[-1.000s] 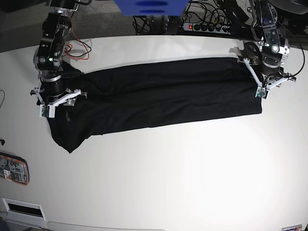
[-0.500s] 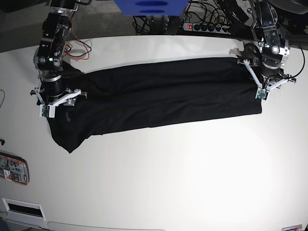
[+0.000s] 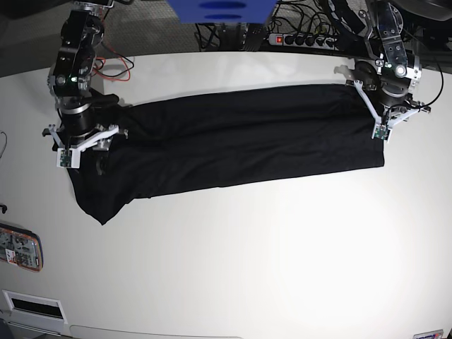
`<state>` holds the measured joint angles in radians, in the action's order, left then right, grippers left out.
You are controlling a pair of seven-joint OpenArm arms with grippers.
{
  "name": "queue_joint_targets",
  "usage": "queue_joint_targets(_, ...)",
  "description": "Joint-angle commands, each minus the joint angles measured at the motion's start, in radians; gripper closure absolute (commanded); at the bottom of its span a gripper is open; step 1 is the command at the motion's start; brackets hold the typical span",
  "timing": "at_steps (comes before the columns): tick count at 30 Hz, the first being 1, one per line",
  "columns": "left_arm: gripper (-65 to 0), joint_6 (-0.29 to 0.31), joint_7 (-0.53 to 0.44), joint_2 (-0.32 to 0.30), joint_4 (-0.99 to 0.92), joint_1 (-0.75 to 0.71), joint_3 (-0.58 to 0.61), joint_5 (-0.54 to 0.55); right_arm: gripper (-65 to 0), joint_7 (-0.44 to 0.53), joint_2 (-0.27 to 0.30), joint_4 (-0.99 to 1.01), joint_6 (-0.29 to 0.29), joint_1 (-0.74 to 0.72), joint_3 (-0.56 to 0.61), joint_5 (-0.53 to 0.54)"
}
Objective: Fold the T-shirt properly
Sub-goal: 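Lower the hem onto the collar edge and hold with both grippers, then release the hem and open both grippers above the strip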
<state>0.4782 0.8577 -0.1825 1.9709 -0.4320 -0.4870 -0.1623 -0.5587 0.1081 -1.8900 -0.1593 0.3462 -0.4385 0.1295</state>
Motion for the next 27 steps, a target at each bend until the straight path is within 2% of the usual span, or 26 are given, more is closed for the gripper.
queue_joint_targets(1, -18.6, -0.005, -0.013, -0.008, 0.026, -0.003, -0.006, -0.003, -31.3, 0.029, 0.009, -0.024, 0.000, -0.005, -0.004, 0.008)
queue_joint_targets(6, -18.6, -0.005, -0.010, -0.005, 0.106, -0.043, -0.009, 0.007, -31.3, 0.029, 0.009, -0.026, 0.000, -0.005, -0.003, 0.008)
queue_joint_targets(12, -18.3, -0.005, -0.016, 0.033, 0.127, -0.035, -0.005, 0.010, -31.3, 0.029, 0.009, -0.026, 0.000, -0.008, 0.000, 0.008)
queue_joint_targets(16, -18.3, -0.005, -0.018, 0.068, 0.127, 0.005, 0.061, 0.010, -31.3, 0.029, 0.009, -0.026, 0.000, -0.016, 0.007, 0.006)
queue_joint_targets(18, -18.3, -0.005, -0.018, 0.073, 0.127, 0.026, 0.064, 0.010, -31.3, 0.024, 0.009, -0.019, 0.000, -0.049, 0.028, 0.006)
queue_joint_targets(23, -18.3, -0.005, -0.018, 0.091, 0.127, 0.120, 0.064, 0.010, -31.3, -0.079, 0.009, -0.016, 0.000, -0.212, 0.111, 0.006)
queue_joint_targets(27, -18.3, -0.005, -0.016, 0.093, 0.120, 0.157, 0.070, 0.008, -31.3, -0.093, 0.009, 0.046, -0.001, -0.295, 0.117, 0.008)
